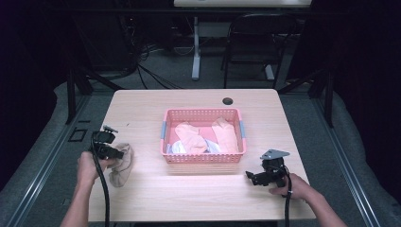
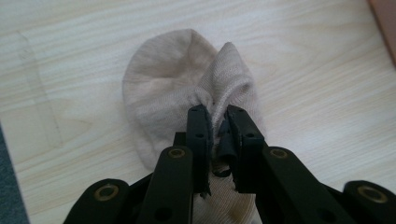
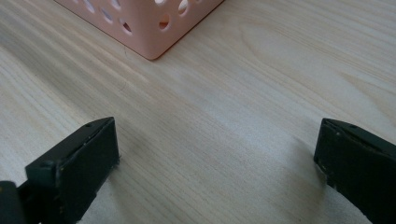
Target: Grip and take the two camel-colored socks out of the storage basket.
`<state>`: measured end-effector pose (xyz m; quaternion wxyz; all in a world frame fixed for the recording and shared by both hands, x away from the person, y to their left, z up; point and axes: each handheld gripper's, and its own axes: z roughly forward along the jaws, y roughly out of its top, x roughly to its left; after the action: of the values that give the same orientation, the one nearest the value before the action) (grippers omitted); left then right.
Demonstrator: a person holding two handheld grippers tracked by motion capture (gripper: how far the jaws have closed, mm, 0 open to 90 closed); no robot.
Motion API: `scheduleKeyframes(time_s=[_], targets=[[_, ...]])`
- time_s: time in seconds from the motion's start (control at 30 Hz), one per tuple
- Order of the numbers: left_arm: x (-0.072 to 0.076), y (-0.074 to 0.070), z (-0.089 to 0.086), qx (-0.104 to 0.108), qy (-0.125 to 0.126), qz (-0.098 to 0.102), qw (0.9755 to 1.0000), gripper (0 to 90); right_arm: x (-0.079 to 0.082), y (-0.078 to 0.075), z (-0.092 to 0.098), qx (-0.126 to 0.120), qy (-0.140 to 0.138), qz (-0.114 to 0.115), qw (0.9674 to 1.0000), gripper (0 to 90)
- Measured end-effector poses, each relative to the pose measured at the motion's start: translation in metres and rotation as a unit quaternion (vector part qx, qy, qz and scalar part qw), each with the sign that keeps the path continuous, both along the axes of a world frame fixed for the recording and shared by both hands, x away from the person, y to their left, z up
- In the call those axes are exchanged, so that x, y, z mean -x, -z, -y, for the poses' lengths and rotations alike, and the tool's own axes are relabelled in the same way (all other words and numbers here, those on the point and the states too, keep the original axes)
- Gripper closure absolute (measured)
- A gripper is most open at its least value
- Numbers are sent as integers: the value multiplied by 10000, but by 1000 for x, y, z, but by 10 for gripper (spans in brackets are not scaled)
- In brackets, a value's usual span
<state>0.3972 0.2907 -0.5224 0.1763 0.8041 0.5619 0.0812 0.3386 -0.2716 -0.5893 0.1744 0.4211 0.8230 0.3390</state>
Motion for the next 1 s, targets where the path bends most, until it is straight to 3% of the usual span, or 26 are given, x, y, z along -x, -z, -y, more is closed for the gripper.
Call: scheduleKeyframes(time_s=[0.07,0.33,0.37,0.57,0.6,0.77,1.0], targets=[[-1,7,2,-118,-5,-30,9999,782,0,0,0,-2,-1,2,10000,0],[-4,19,-1,99,28,74,9999,705,0,0,0,-12,4,4,10000,0],[-3,18,-2,164,13,98,9998,657,0,0,0,-4,0,3,10000,0],[4,7,-4,104,28,201,9997,327,0,0,0,-3,0,3,10000,0],[7,4,-5,104,12,249,9996,327,0,0,0,-3,0,3,10000,0],[27,-11,-11,225,-85,568,9981,141,0,0,0,-4,0,3,10000,0],[48,-16,-13,151,-110,704,9973,25,0,0,0,-2,2,1,10000,0]])
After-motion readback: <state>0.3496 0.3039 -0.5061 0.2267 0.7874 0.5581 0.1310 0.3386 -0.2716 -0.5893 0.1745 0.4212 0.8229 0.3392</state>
